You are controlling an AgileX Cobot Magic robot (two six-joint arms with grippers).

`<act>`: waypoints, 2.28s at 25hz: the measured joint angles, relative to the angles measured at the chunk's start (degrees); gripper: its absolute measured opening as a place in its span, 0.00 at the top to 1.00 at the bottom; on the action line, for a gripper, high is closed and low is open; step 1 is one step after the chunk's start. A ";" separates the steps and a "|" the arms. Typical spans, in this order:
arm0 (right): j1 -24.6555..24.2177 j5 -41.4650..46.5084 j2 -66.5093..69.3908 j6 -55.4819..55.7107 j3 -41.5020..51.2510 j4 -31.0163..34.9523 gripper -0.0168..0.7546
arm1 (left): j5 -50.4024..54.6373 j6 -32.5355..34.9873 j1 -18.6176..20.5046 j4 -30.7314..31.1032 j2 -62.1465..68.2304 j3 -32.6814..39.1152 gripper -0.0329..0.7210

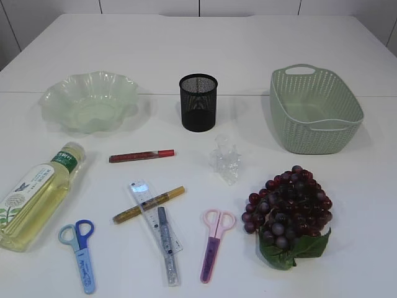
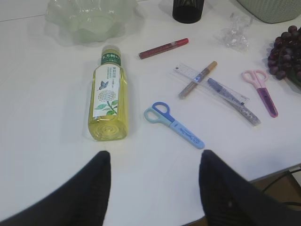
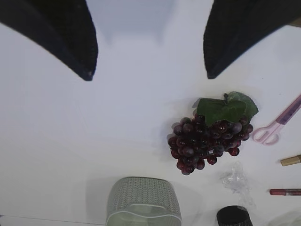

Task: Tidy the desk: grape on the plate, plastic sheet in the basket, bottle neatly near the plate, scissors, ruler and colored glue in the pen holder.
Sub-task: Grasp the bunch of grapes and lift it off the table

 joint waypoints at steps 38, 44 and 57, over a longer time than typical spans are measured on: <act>0.00 0.00 0.00 6.12 -0.52 3.59 0.27 | 0.00 0.00 0.00 0.00 0.00 0.00 0.38; 0.00 0.00 10.00 7.82 -5.60 8.99 0.29 | 0.00 0.00 0.00 0.00 0.00 0.00 0.38; 0.00 0.00 41.18 7.82 -15.95 14.36 0.31 | 0.00 0.00 0.00 0.10 0.00 0.00 0.38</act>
